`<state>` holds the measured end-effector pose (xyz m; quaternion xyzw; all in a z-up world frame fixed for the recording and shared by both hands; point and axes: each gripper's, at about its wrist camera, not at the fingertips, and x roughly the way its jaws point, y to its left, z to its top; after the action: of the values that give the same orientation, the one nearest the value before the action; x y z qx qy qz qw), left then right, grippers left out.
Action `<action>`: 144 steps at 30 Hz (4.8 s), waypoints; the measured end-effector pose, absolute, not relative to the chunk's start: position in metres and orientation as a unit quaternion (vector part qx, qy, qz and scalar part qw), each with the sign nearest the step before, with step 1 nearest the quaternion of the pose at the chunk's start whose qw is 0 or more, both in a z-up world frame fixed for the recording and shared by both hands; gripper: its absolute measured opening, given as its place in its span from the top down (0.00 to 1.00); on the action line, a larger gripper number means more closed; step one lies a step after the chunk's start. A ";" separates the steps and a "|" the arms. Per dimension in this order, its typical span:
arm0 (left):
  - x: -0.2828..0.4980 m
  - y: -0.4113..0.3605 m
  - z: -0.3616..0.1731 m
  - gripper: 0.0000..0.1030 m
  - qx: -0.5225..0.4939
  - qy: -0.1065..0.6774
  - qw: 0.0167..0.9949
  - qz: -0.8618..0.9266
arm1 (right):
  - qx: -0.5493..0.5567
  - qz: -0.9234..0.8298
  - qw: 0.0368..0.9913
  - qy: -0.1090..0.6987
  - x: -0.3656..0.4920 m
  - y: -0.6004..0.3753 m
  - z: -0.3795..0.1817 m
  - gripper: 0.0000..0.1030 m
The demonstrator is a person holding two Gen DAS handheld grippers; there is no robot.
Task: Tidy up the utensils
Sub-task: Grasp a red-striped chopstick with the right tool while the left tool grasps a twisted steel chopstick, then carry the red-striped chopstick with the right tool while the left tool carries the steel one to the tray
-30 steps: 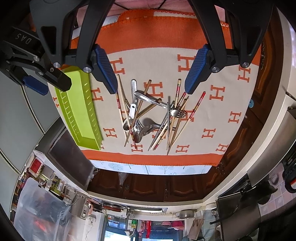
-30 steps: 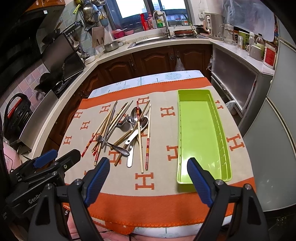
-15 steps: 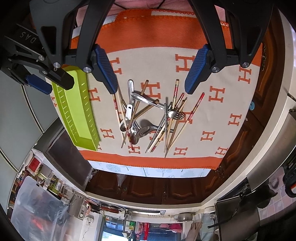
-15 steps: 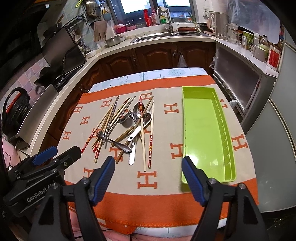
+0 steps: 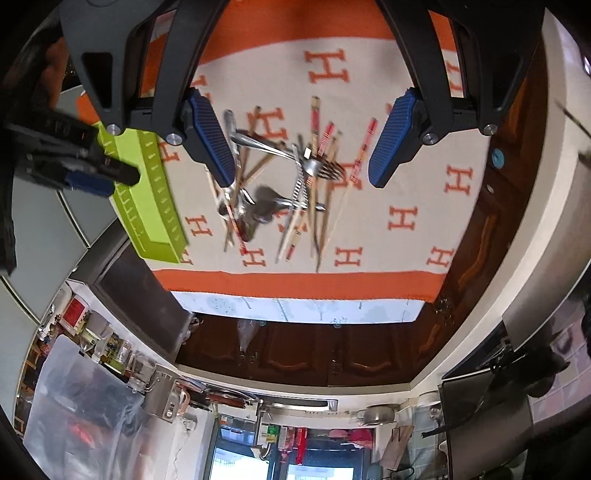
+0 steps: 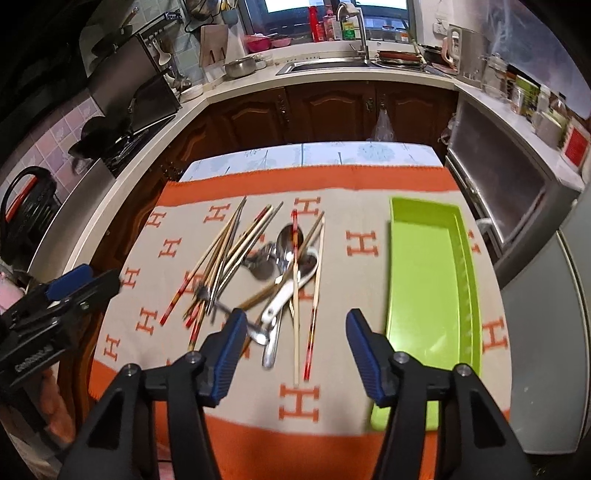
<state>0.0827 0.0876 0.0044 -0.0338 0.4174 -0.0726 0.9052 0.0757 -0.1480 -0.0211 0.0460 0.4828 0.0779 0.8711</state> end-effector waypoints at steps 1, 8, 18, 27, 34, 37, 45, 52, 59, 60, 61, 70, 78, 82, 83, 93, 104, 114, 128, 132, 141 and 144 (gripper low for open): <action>0.091 0.094 0.005 0.29 -0.036 0.423 0.902 -0.082 | 0.045 0.079 0.869 0.486 0.084 -0.147 -0.021 0.48; 0.148 0.111 -0.001 0.29 -0.031 0.466 0.879 -0.098 | 0.062 0.104 0.836 0.535 0.148 -0.142 -0.037 0.60; 0.213 0.092 -0.079 0.43 -0.018 0.542 0.832 -0.114 | 0.074 0.123 0.773 0.617 0.199 -0.128 -0.106 0.75; 0.232 0.066 -0.121 0.52 -0.032 0.568 0.805 -0.165 | 0.074 0.118 0.746 0.651 0.217 -0.131 -0.149 0.87; 0.246 0.063 -0.133 0.77 -0.055 0.590 0.789 -0.164 | 0.075 0.131 0.748 0.647 0.221 -0.130 -0.152 0.95; 0.253 0.067 -0.132 0.85 -0.063 0.595 0.785 -0.161 | 0.082 0.134 0.751 0.641 0.221 -0.131 -0.150 0.95; 0.268 0.072 -0.122 0.92 -0.063 0.591 0.790 -0.151 | 0.120 0.152 0.755 0.626 0.215 -0.145 -0.136 0.95; 0.277 0.077 -0.132 0.92 -0.050 0.609 0.779 -0.139 | 0.131 0.155 0.755 0.624 0.211 -0.152 -0.133 0.95; 0.280 0.074 -0.147 0.92 -0.048 0.620 0.771 -0.139 | 0.136 0.159 0.755 0.622 0.209 -0.152 -0.132 0.95; 0.280 0.074 -0.148 0.93 -0.050 0.620 0.770 -0.140 | 0.136 0.160 0.755 0.621 0.209 -0.152 -0.131 0.95; 0.280 0.075 -0.147 0.92 -0.051 0.621 0.770 -0.140 | 0.135 0.160 0.756 0.621 0.208 -0.152 -0.131 0.95; 0.262 0.057 -0.135 0.92 -0.049 0.625 0.761 -0.167 | 0.138 0.160 0.753 0.623 0.207 -0.152 -0.132 0.95; 0.256 0.051 -0.152 0.92 -0.038 0.651 0.744 -0.148 | 0.141 0.164 0.755 0.619 0.205 -0.152 -0.129 0.95; 0.257 0.051 -0.153 0.92 -0.038 0.652 0.745 -0.140 | 0.143 0.164 0.754 0.620 0.206 -0.152 -0.130 0.95; 0.257 0.052 -0.153 0.92 -0.037 0.652 0.745 -0.138 | 0.144 0.164 0.753 0.621 0.206 -0.153 -0.130 0.95; 0.259 0.055 -0.164 0.92 -0.026 0.660 0.741 -0.120 | 0.148 0.164 0.752 0.621 0.205 -0.155 -0.132 0.95; 0.262 0.044 -0.171 0.96 -0.014 0.654 0.750 -0.097 | 0.155 0.163 0.749 0.624 0.205 -0.160 -0.135 0.95; 0.236 0.036 -0.130 0.97 -0.025 0.611 0.783 -0.110 | 0.170 0.177 0.763 0.597 0.188 -0.166 -0.111 0.95; 0.164 -0.025 -0.042 0.97 -0.025 0.546 0.816 -0.187 | 0.189 0.137 0.806 0.544 0.136 -0.225 -0.053 0.95; 0.156 -0.064 -0.032 0.97 -0.033 0.534 0.817 -0.216 | 0.180 0.097 0.824 0.528 0.126 -0.257 -0.036 0.95; 0.149 -0.156 -0.045 0.97 -0.014 0.547 0.800 -0.247 | 0.150 0.010 0.827 0.541 0.122 -0.317 -0.054 0.95; 0.148 -0.168 -0.056 0.97 -0.011 0.555 0.795 -0.244 | 0.150 0.007 0.818 0.555 0.130 -0.322 -0.073 0.95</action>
<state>0.1482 -0.1683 -0.0557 -0.0114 0.5551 -0.2442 0.7950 0.1296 -0.3216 -0.0729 0.1497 0.5553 0.0069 0.8181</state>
